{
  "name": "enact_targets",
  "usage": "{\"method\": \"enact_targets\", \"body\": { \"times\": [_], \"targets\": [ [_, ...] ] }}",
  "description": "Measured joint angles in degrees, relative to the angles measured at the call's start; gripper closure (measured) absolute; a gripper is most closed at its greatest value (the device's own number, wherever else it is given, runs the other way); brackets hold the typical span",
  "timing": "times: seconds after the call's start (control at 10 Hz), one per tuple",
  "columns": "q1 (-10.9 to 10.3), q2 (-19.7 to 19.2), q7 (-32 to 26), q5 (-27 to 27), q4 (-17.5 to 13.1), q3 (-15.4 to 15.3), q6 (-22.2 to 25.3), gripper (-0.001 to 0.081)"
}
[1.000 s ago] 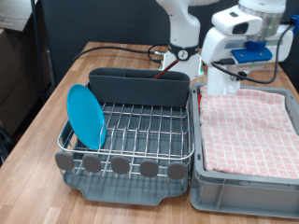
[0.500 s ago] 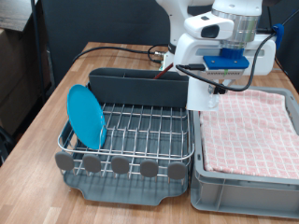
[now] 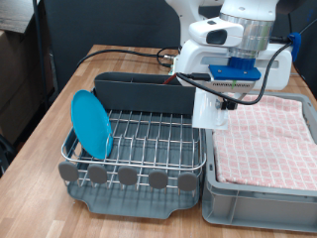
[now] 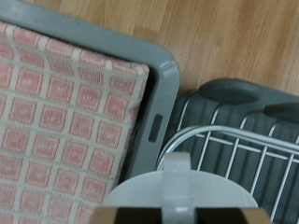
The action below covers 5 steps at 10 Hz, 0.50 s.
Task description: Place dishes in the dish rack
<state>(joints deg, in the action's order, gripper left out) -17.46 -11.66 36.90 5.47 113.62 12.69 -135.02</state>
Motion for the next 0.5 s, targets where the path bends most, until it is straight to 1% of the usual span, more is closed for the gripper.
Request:
{"method": "enact_targets", "body": {
  "times": [0.2, 0.3, 0.5],
  "targets": [
    [0.6, -0.5, -1.0, -1.2, -1.2, 0.2, -0.2, 0.0739],
    [1.3, -1.4, -2.2, -2.3, -2.7, 0.2, 0.6, 0.0739],
    [2.8, -4.1, -4.7, -3.9, -7.2, 0.3, 3.2, 0.0739]
  ]
}}
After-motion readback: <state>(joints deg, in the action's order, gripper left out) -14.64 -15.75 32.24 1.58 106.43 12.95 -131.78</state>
